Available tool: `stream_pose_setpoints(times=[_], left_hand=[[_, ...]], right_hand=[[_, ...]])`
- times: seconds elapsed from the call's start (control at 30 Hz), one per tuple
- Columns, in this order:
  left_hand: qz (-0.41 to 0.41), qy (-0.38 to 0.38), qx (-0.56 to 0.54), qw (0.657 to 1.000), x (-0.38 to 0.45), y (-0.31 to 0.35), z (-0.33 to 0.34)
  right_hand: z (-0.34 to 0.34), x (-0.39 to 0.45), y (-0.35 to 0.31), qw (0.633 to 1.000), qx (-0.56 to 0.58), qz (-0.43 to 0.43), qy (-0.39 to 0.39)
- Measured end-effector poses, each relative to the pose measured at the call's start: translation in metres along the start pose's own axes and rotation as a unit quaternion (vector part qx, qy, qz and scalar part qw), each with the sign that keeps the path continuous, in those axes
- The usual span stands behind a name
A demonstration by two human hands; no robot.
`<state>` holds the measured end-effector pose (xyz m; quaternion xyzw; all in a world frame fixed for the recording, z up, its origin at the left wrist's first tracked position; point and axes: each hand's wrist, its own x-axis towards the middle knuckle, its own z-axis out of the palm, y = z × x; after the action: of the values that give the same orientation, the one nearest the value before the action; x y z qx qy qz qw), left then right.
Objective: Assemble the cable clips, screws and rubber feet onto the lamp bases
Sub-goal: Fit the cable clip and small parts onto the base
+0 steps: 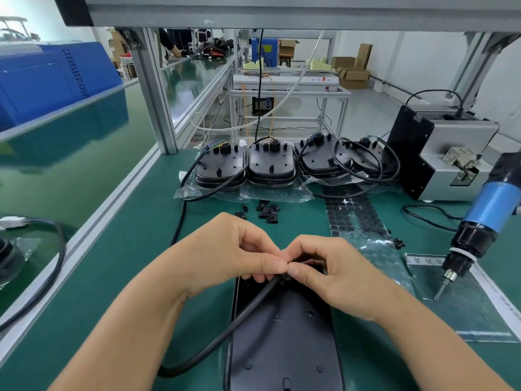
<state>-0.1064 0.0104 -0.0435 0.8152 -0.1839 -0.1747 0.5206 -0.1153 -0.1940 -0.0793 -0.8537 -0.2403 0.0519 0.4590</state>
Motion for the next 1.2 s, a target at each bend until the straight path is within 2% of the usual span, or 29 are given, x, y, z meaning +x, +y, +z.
stream_pose_setpoints(times=[0.17, 0.3, 0.4, 0.8, 1.0, 1.07, 1.13, 1.2], left_hand=[[0.009, 0.07, 0.105, 0.992, -0.006, 0.004, 0.008], [0.013, 0.058, 0.17, 0.984, -0.019, 0.008, 0.004], [0.028, 0.095, 0.237, 0.966, -0.017, 0.009, 0.004], [0.033, 0.078, 0.167, 0.982, 0.001, -0.002, 0.004], [0.039, 0.07, 0.153, 0.985, 0.002, -0.01, 0.003], [0.039, 0.045, 0.149, 0.987, 0.0, -0.014, 0.002], [0.022, 0.0, 0.102, 0.995, -0.001, -0.017, -0.005], [0.003, 0.002, 0.052, 0.999, 0.007, -0.019, -0.013]], right_hand=[[0.008, -0.001, -0.001, 0.999, -0.022, -0.021, 0.033], [0.014, 0.0, -0.001, 0.998, -0.022, -0.022, 0.05], [0.013, 0.001, 0.001, 0.999, 0.0, -0.013, 0.046], [0.018, 0.004, 0.003, 0.996, 0.001, 0.009, 0.089], [0.014, 0.005, 0.001, 0.998, 0.013, 0.007, 0.065], [0.014, 0.005, 0.001, 0.998, 0.02, 0.002, 0.054], [0.014, 0.004, 0.001, 0.999, 0.019, -0.005, 0.047], [0.013, 0.004, 0.003, 0.998, 0.026, -0.009, 0.048]])
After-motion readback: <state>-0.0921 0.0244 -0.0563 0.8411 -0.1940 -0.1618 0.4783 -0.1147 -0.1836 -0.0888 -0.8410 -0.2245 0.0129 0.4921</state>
